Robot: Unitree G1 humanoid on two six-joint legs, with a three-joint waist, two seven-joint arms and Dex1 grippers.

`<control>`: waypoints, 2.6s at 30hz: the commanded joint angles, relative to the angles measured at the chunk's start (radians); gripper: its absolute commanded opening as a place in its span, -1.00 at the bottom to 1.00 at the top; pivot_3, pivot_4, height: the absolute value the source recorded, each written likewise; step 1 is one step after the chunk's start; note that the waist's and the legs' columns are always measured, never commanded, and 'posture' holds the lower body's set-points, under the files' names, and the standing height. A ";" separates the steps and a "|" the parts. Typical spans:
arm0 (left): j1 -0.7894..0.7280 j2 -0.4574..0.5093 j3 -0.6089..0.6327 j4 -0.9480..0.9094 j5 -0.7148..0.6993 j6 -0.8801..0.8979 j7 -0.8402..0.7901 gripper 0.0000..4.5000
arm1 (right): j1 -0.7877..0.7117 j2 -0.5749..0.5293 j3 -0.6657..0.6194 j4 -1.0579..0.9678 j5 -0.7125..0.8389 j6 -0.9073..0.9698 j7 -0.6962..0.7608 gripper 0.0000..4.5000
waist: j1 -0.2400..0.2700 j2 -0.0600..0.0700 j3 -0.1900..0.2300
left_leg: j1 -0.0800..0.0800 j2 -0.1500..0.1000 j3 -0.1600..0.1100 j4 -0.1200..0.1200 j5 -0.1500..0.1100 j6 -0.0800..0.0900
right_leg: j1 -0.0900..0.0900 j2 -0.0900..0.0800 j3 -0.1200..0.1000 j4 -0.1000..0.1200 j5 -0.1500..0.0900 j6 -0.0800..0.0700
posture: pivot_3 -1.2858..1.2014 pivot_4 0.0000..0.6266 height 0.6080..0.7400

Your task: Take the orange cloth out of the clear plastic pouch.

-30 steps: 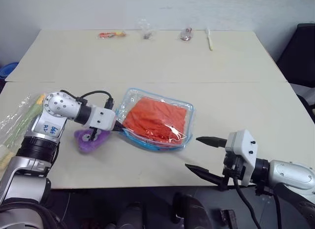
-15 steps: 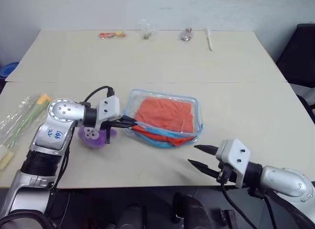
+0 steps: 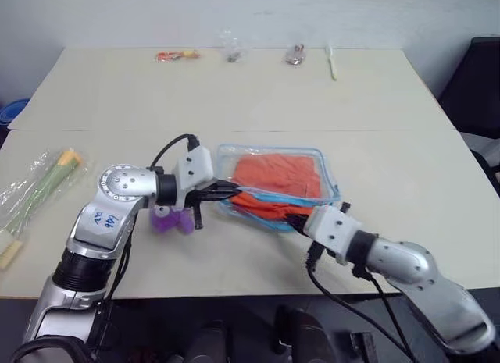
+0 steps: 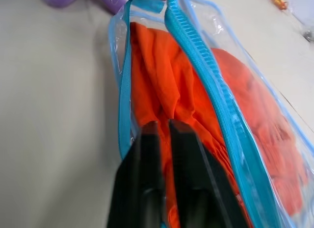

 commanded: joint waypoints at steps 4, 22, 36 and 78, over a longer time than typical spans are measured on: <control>-0.020 -0.003 0.007 -0.030 -0.005 -0.001 0.024 -1.00 | -0.031 0.009 0.089 0.087 -0.205 -0.117 -0.012 -0.13 | 0.000 0.000 0.000 | 0.000 0.000 0.000 0.000 0.000 0.000 | 0.000 0.000 0.000 0.000 0.000 0.000 | 0.03 -0.52 1.00; -0.047 -0.006 -0.002 -0.030 -0.012 0.014 0.026 -1.00 | -0.095 0.102 0.105 0.217 -0.436 -0.244 0.005 0.44 | -0.002 0.000 0.000 | 0.000 0.000 0.000 0.000 0.000 0.000 | 0.000 0.000 0.000 0.000 0.000 0.000 | 0.03 -0.52 1.00; -0.045 -0.009 -0.006 -0.026 -0.012 0.002 0.023 -1.00 | -0.179 0.171 0.115 0.349 -0.554 -0.278 -0.019 0.57 | -0.006 0.000 0.000 | 0.000 0.001 0.000 0.000 0.000 0.000 | 0.000 0.000 0.000 0.000 0.000 0.000 | 0.03 -0.52 1.00; -0.028 -0.011 -0.004 0.007 -0.002 -0.033 0.039 -1.00 | -0.194 0.205 0.062 0.401 -0.563 -0.328 0.043 0.26 | -0.007 0.000 0.000 | 0.000 0.001 0.000 0.000 0.000 0.000 | 0.000 0.000 0.000 0.000 0.000 0.000 | 0.03 -0.52 1.00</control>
